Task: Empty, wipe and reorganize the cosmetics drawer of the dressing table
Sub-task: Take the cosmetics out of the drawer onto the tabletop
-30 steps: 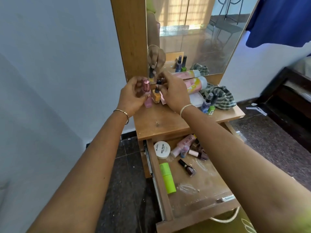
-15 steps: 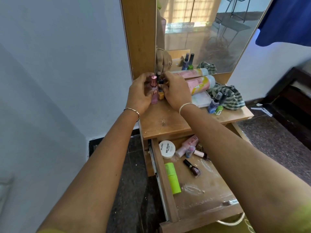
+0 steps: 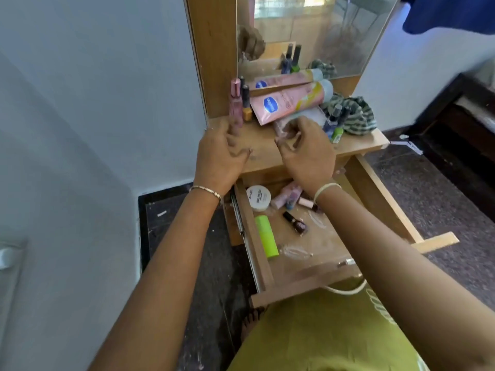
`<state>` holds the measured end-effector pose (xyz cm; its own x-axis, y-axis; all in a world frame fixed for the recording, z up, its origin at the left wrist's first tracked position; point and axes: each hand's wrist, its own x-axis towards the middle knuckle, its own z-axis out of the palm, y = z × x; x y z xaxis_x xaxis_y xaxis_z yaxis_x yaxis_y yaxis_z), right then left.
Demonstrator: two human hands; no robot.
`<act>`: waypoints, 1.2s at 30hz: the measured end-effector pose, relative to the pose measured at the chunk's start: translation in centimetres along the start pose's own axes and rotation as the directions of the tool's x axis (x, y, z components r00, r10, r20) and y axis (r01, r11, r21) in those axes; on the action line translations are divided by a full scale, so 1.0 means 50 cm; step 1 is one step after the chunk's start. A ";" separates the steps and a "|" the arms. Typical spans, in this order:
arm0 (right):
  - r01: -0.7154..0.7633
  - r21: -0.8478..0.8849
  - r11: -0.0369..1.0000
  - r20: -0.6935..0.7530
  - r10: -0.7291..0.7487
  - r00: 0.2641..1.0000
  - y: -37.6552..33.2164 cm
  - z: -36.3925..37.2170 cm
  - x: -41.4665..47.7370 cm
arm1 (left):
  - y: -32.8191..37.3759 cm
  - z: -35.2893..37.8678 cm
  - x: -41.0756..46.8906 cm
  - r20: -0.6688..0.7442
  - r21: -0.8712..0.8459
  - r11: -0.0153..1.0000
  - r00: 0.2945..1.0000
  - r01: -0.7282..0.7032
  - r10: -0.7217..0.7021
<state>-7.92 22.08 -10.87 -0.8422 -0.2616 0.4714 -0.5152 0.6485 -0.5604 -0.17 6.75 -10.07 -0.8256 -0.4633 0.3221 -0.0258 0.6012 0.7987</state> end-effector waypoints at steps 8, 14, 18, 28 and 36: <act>-0.170 -0.183 0.968 0.559 0.245 0.792 0.049 -0.009 -0.202 | -0.031 0.085 -0.131 0.503 0.383 0.903 0.864 -0.195 -0.027; -0.103 -0.178 0.979 0.640 0.195 0.743 0.054 0.016 -0.233 | -0.028 0.135 -0.107 0.577 0.718 0.504 0.815 -0.480 -0.045; -0.082 -0.185 0.979 0.644 0.184 0.742 0.063 0.024 -0.232 | -0.032 0.152 -0.090 0.602 0.764 0.368 0.790 -0.529 -0.113; -0.082 -0.256 0.963 0.738 0.249 0.627 0.068 0.030 -0.236 | -0.019 0.169 -0.080 0.606 0.775 0.342 0.778 -0.531 -0.166; -0.057 -0.351 0.935 0.718 0.308 0.624 0.088 -0.028 -0.223 | -0.015 0.158 -0.098 0.588 0.743 0.449 0.805 -0.496 -0.084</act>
<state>-0.59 28.85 -17.63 -0.7983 -0.4772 -0.3675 -0.3777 0.8718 -0.3119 -0.56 13.68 -16.27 -0.9934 -0.0406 -0.1071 -0.0210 0.9837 -0.1784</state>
